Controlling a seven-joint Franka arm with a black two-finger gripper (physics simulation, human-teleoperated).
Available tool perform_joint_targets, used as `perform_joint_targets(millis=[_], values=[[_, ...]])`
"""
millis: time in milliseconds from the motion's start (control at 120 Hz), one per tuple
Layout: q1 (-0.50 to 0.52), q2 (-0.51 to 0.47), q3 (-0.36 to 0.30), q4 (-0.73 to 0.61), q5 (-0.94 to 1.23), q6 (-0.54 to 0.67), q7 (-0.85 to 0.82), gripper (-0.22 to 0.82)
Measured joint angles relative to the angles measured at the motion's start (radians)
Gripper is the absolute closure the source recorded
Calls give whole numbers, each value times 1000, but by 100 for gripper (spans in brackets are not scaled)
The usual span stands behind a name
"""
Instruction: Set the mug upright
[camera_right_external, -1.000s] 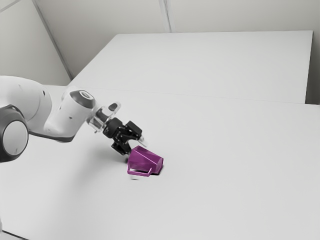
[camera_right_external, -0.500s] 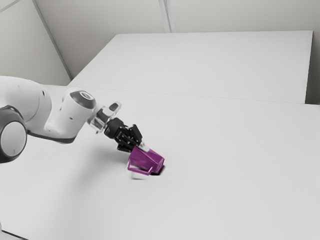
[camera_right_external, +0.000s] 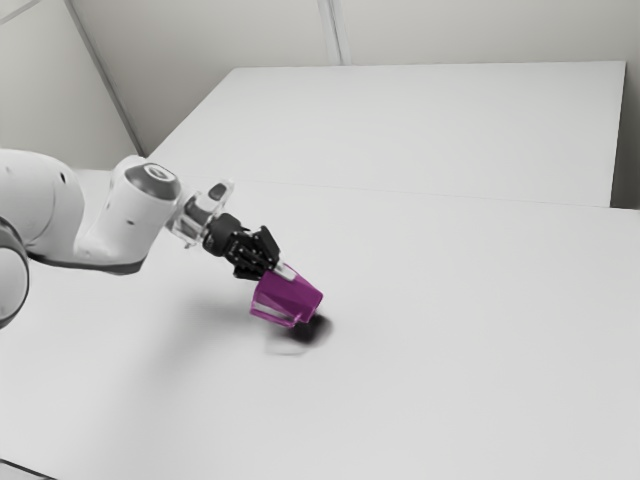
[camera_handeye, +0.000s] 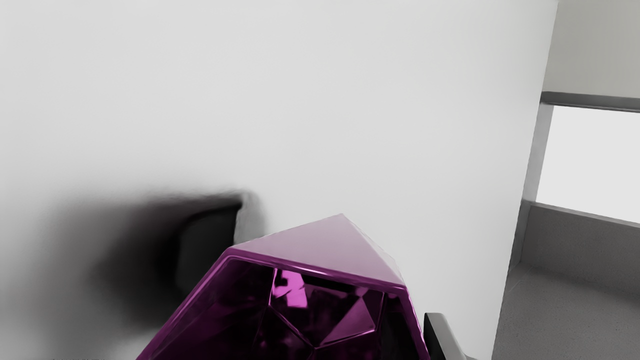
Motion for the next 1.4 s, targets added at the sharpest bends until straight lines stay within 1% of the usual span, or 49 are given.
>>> perform_joint_targets(millis=[83, 242, 342, 467, 625, 808, 892, 1125, 1400], values=[[-6, -42, 1, -2, 78, 54, -22, 77], [-48, -82, 3, -22, 256, 172, -94, 77], [-82, -115, 3, -33, 429, 246, -170, 78], [-111, -133, 3, -42, 624, 301, -286, 78], [-136, -138, 2, -72, 765, 335, -439, 78], [-148, -144, 3, -103, 829, 351, -591, 78], [-156, -163, 3, -127, 860, 361, -653, 78], [-183, -189, 3, -185, 1018, 422, -800, 78], [-211, -167, 6, -193, 1129, 444, -937, 78]])
